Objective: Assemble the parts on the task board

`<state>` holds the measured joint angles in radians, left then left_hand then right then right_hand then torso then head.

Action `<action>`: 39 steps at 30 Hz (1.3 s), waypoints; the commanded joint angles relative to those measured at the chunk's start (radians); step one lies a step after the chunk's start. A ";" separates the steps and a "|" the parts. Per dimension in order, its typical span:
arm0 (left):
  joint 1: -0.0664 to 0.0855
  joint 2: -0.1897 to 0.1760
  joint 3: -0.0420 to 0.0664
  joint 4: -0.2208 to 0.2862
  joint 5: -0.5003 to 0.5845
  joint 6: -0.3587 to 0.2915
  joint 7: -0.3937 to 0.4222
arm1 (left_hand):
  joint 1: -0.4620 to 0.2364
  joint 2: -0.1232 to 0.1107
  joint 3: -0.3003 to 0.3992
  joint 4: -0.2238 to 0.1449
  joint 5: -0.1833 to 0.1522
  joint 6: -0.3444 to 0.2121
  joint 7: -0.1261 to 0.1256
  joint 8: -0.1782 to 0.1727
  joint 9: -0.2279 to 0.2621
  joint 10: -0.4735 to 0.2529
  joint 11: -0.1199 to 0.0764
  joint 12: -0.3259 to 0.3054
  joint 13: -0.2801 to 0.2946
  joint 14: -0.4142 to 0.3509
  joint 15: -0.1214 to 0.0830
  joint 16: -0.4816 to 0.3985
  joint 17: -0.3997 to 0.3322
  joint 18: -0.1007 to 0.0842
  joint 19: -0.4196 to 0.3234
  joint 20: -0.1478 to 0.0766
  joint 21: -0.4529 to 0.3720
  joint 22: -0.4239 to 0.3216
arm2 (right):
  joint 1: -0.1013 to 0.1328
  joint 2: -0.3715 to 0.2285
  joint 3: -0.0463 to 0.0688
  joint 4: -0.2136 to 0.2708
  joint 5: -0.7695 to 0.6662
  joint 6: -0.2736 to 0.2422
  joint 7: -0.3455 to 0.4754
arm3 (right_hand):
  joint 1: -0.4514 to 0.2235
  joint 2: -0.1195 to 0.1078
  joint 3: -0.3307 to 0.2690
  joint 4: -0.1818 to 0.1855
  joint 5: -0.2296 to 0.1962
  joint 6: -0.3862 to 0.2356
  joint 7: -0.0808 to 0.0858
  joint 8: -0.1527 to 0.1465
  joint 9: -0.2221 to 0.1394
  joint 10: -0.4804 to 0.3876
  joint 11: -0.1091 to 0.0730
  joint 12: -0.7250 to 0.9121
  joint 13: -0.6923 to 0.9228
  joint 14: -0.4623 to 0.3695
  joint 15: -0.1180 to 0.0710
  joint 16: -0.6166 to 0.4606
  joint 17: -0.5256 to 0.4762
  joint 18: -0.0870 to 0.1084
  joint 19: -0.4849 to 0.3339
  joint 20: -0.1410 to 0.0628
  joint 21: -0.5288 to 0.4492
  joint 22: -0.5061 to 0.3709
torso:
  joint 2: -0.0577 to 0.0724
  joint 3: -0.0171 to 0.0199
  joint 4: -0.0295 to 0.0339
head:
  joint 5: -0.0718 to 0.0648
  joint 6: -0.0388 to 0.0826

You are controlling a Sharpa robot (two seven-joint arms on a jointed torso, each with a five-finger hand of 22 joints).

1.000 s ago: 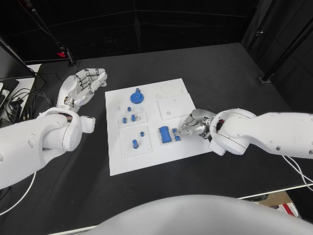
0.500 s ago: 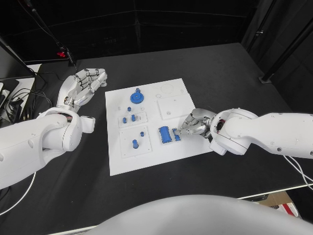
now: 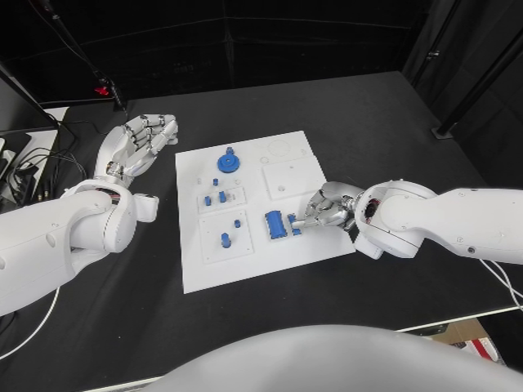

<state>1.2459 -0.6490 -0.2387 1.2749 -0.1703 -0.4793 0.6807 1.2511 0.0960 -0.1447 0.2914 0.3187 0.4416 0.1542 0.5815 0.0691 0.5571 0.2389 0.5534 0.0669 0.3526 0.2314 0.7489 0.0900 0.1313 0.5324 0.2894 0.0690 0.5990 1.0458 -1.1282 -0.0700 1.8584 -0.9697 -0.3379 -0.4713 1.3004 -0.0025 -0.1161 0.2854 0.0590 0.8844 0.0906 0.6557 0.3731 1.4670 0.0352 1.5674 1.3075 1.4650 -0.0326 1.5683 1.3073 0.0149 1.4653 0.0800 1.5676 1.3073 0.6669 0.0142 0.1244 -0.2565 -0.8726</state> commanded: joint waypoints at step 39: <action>0.002 0.002 0.001 0.000 0.001 0.009 0.074 | -0.002 0.010 -0.008 0.000 0.007 -0.007 0.126 0.006 -0.001 -0.008 -0.001 0.007 -0.001 -0.002 -0.001 0.007 -0.002 -0.014 -0.003 0.000 0.005 -0.002 | 0.001 0.044 0.000 -0.030 -0.074 0.021 -0.030 | 0.165 0.066 0.014 -0.049 0.036 -0.050 -0.019 0.082 0.084 0.104 -0.025 0.003 0.263 0.106 -0.019 0.002 0.263 -0.015 0.105 -0.017 0.003 0.263 | 0.000 -0.0004 -0.0005 | 0.000 0.000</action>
<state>1.2458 -0.6480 -0.2387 1.2746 -0.1703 -0.4779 0.6807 1.2511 0.0960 -0.1447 0.2914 0.3227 0.4416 0.1543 0.5813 0.0693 0.5572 0.2389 0.5533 0.0669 0.3526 0.2314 0.7528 0.0894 0.1313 0.5323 0.2894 0.0689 0.5981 1.0455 -1.0829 -0.0702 1.8249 -1.0366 -0.2917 -0.5255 1.4583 0.0637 -0.1002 0.2395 0.0927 0.8368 0.0737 0.7367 0.4564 1.4649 0.0159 1.5749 1.3115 1.4652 -0.0467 1.5683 1.3073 0.0150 1.4666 0.0714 1.5676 1.3073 0.6666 0.0141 0.1249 -0.2577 -0.8726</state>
